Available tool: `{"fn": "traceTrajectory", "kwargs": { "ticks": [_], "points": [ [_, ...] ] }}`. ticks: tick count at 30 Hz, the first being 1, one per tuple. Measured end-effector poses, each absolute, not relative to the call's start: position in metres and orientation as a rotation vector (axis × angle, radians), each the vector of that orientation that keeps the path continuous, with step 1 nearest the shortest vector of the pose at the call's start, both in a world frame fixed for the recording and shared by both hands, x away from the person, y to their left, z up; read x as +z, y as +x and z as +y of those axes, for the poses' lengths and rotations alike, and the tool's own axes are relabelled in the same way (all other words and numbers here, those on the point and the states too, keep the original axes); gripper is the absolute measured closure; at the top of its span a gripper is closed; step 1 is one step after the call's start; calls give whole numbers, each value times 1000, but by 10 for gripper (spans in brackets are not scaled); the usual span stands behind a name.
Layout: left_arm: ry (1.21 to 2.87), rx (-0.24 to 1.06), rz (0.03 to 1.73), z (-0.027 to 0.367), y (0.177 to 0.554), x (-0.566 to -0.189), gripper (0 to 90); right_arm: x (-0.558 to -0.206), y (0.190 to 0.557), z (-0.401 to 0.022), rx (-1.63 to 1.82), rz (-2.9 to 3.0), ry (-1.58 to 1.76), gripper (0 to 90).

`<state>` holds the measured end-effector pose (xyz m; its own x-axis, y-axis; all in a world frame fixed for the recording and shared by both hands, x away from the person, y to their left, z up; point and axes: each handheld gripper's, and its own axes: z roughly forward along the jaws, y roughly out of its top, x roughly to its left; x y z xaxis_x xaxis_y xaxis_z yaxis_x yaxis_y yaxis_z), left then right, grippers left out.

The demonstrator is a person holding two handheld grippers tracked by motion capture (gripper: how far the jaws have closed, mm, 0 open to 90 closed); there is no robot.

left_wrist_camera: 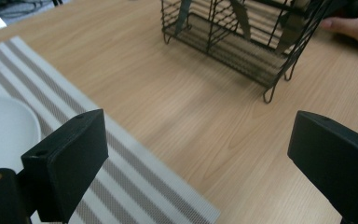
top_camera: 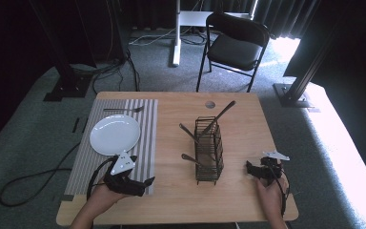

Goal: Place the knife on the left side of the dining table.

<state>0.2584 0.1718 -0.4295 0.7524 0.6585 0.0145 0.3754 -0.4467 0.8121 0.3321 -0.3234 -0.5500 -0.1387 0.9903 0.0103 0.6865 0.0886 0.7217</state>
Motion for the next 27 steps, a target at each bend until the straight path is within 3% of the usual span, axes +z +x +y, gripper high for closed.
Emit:
{"fn": "traceTrajectory", "kwargs": {
  "ticks": [27],
  "points": [
    [2073,353,663,99,267,-399,50,-550,332,-323,814,1882,1643,114]
  ]
}}
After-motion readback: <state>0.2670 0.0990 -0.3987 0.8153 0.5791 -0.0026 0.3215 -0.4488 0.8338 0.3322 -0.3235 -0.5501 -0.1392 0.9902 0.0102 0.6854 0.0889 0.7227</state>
